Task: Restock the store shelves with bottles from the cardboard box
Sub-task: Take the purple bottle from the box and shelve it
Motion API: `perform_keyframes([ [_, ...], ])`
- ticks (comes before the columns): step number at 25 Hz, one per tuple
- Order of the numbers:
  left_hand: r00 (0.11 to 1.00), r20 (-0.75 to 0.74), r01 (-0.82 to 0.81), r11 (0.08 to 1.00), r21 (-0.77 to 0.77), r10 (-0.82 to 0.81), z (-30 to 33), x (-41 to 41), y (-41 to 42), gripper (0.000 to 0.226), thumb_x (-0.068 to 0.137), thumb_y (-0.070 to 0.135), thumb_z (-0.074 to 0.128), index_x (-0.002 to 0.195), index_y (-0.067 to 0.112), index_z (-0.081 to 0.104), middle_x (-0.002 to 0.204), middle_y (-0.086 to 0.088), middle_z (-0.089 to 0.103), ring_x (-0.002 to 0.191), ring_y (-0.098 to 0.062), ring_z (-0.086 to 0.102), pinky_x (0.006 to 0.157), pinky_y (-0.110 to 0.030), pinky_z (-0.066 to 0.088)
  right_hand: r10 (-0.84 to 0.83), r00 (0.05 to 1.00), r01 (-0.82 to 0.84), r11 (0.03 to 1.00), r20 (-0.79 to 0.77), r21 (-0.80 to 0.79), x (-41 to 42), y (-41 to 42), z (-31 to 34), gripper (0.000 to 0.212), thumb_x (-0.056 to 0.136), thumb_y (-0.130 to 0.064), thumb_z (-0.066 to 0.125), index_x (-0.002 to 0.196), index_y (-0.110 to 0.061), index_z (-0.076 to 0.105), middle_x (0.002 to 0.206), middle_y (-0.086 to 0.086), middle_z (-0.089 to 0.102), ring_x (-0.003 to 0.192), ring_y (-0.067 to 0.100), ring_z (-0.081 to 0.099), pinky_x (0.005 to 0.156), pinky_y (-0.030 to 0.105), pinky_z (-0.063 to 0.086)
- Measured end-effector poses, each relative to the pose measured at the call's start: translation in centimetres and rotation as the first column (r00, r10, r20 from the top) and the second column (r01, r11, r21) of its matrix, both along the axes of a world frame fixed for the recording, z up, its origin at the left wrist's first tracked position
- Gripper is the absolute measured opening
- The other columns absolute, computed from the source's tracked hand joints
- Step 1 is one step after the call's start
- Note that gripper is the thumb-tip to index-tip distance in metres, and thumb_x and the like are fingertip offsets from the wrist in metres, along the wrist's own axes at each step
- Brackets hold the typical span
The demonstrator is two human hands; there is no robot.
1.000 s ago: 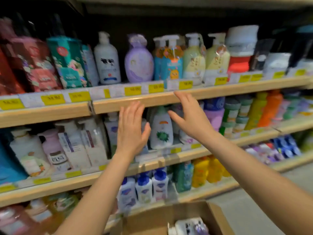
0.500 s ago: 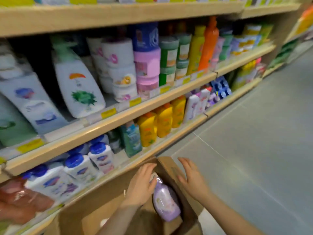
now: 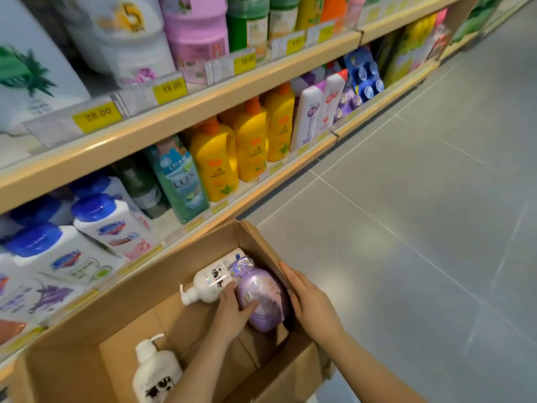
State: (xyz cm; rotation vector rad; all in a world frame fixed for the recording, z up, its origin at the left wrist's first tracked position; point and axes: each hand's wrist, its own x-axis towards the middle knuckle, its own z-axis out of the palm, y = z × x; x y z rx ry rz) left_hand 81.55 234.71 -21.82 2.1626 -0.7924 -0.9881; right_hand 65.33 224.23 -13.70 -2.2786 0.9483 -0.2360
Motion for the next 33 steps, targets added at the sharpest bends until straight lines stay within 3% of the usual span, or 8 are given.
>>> perform_keyframes([
  [6, 0.975, -0.203, -0.104, 0.994, -0.028, 0.096, -0.8, 0.6, -0.5, 0.088, 0.056, 0.043, 0.08, 0.129, 0.018, 0.038, 0.118, -0.002, 0.057, 0.11, -0.022, 0.056, 0.097, -0.038, 0.046, 0.0, 1.0, 0.001, 0.999, 0.022, -0.047, 0.3, 0.0, 0.2, 0.052, 0.094, -0.025, 0.04, 0.143, -0.037, 0.027, 0.145, -0.005, 0.043, 0.123, 0.018, 0.05, 0.1, 0.025, 0.042],
  [9, 0.972, -0.213, -0.119, 0.99, -0.081, 0.099, 0.4, 0.7, -0.2, 0.076, 0.058, 0.026, 0.083, 0.121, 0.026, 0.041, 0.114, -0.003, 0.06, 0.106, -0.022, 0.058, 0.091, -0.033, 0.048, 0.012, 1.0, -0.012, 0.999, 0.008, -0.053, 0.3, -0.1, 0.3, 0.056, 0.094, -0.021, 0.043, 0.144, -0.039, 0.024, 0.146, -0.006, 0.041, 0.123, 0.018, 0.05, 0.098, 0.024, 0.041],
  [15, 0.989, -0.149, -0.017, 0.98, -0.199, -0.013, 7.5, 5.2, 1.3, 0.078, 0.05, 0.035, 0.083, 0.116, 0.037, 0.042, 0.111, 0.002, 0.061, 0.101, -0.013, 0.06, 0.079, -0.016, 0.049, 0.053, 0.986, -0.058, 0.998, -0.157, -0.027, 2.3, -1.2, 4.0, 0.056, 0.092, -0.023, 0.049, 0.144, -0.03, 0.027, 0.148, -0.002, 0.036, 0.126, 0.021, 0.045, 0.101, 0.031, 0.04],
  [18, 0.995, -0.103, -0.018, 0.963, -0.27, -0.01, 13.2, 7.9, 1.8, 0.074, 0.059, 0.023, 0.085, 0.12, 0.032, 0.044, 0.114, 0.003, 0.062, 0.101, -0.008, 0.061, 0.08, -0.025, 0.055, 0.105, 0.992, -0.102, 0.994, -0.064, 0.04, 5.9, -1.7, 9.0, 0.056, 0.089, -0.026, 0.058, 0.14, -0.021, 0.035, 0.138, 0.002, 0.046, 0.125, 0.019, 0.045, 0.102, 0.021, 0.033],
  [21, 0.994, -0.105, -0.015, 0.939, -0.343, -0.023, 19.2, 9.7, 2.0, 0.072, 0.068, 0.004, 0.081, 0.123, 0.027, 0.039, 0.116, -0.003, 0.06, 0.096, -0.003, 0.064, 0.075, -0.022, 0.055, 0.121, 0.986, -0.149, 0.946, 0.113, 0.287, 10.3, -1.2, 15.4, 0.061, 0.083, -0.017, 0.069, 0.136, -0.013, 0.04, 0.12, -0.003, 0.049, 0.11, 0.009, 0.047, 0.084, -0.001, 0.033],
  [25, 0.998, -0.016, 0.048, 0.907, -0.418, -0.061, 27.4, 11.4, 2.5, 0.073, 0.071, 0.005, 0.078, 0.127, 0.025, 0.037, 0.107, -0.001, 0.063, 0.087, 0.002, 0.065, 0.071, -0.018, 0.052, 0.181, 0.957, -0.259, 0.884, 0.227, 0.39, 14.3, -2.4, 21.2, 0.065, 0.062, -0.038, 0.082, 0.119, -0.029, 0.054, 0.114, -0.001, 0.064, 0.101, 0.014, 0.063, 0.082, 0.026, 0.053],
  [29, 0.995, 0.093, 0.066, 0.881, -0.468, -0.025, 34.1, 13.3, 3.3, 0.079, 0.065, 0.015, 0.084, 0.129, 0.028, 0.039, 0.11, -0.002, 0.062, 0.091, -0.006, 0.064, 0.075, -0.019, 0.053, 0.248, 0.924, -0.348, 0.861, 0.292, 0.371, 16.9, -3.0, 27.9, 0.052, 0.069, -0.014, 0.081, 0.114, -0.023, 0.056, 0.101, -0.003, 0.067, 0.08, 0.001, 0.066, 0.062, 0.019, 0.052],
  [33, 0.964, 0.264, 0.159, 0.877, -0.453, -0.039, 41.7, 14.9, 3.9, 0.082, 0.068, 0.025, 0.082, 0.133, 0.028, 0.032, 0.116, 0.001, 0.059, 0.093, -0.003, 0.062, 0.076, -0.02, 0.052, 0.315, 0.875, -0.43, 0.854, 0.368, 0.292, 19.2, -3.0, 34.8, 0.054, 0.069, -0.016, 0.081, 0.116, -0.021, 0.055, 0.105, 0.001, 0.067, 0.093, 0.013, 0.067, 0.065, 0.023, 0.053],
])
